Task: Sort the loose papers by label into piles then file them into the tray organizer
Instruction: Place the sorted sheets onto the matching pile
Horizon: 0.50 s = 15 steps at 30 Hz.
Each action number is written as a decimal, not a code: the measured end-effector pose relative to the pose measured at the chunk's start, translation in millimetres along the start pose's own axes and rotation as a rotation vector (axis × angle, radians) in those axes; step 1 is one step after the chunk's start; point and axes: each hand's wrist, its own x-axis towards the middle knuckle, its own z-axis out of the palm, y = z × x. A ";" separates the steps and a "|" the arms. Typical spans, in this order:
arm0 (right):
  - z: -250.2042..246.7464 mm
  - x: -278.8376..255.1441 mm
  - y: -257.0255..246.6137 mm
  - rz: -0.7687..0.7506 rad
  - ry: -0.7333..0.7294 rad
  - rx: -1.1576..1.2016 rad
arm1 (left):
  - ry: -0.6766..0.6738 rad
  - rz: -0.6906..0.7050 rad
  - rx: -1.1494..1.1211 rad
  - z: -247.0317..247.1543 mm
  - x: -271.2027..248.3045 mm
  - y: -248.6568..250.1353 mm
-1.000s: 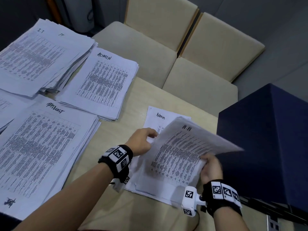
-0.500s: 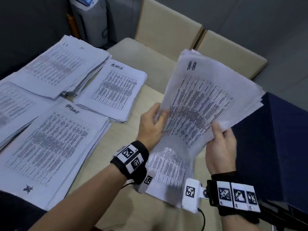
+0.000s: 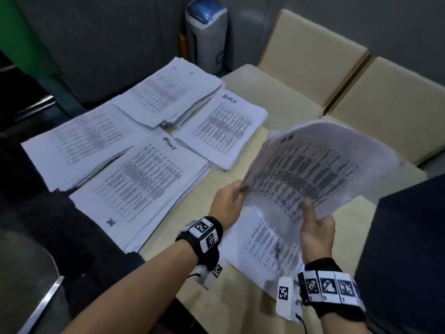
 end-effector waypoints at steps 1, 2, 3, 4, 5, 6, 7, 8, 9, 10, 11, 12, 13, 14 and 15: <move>7.2 -1.3 -5.3 -0.057 0.000 0.029 | 0.034 -0.025 -0.061 -10.4 -1.8 4.6; 16.1 -2.8 -9.3 -0.103 -0.001 0.075 | 0.072 -0.061 -0.125 -21.6 -3.9 6.5; 26.2 -4.7 -12.2 -0.124 -0.008 0.120 | 0.114 -0.094 -0.169 -34.3 -7.6 7.5; 37.1 -6.6 -14.0 -0.130 -0.012 0.158 | 0.164 -0.104 -0.176 -46.5 -11.2 4.4; 48.8 -9.5 -16.0 -0.138 -0.037 0.189 | 0.214 -0.103 -0.168 -59.0 -15.2 -0.7; 61.3 -13.7 -17.7 -0.141 -0.083 0.197 | 0.257 -0.115 -0.169 -71.9 -19.3 -7.8; 73.0 -19.3 -20.1 -0.115 -0.140 0.202 | 0.286 -0.143 -0.180 -85.6 -23.9 -12.6; 84.8 -25.6 -22.3 -0.066 -0.207 0.207 | 0.301 -0.175 -0.206 -100.1 -28.7 -17.7; 96.7 -31.6 -22.1 -0.004 -0.275 0.219 | 0.307 -0.211 -0.239 -115.6 -32.7 -23.6; 108.2 -37.2 -20.6 0.070 -0.333 0.227 | 0.317 -0.236 -0.257 -133.2 -36.0 -27.4; 119.2 -42.0 -19.1 0.148 -0.380 0.228 | 0.333 -0.244 -0.254 -153.0 -37.9 -31.8; 130.6 -43.3 -13.6 0.221 -0.414 0.222 | 0.351 -0.241 -0.236 -174.3 -39.1 -35.7; 141.7 -45.1 -7.5 0.288 -0.429 0.205 | 0.370 -0.235 -0.235 -196.4 -39.2 -40.5; 152.9 -44.6 1.5 0.333 -0.435 0.159 | 0.392 -0.236 -0.240 -219.9 -38.4 -45.5; 163.5 -45.1 12.4 0.363 -0.446 0.089 | 0.410 -0.244 -0.241 -244.6 -36.6 -53.7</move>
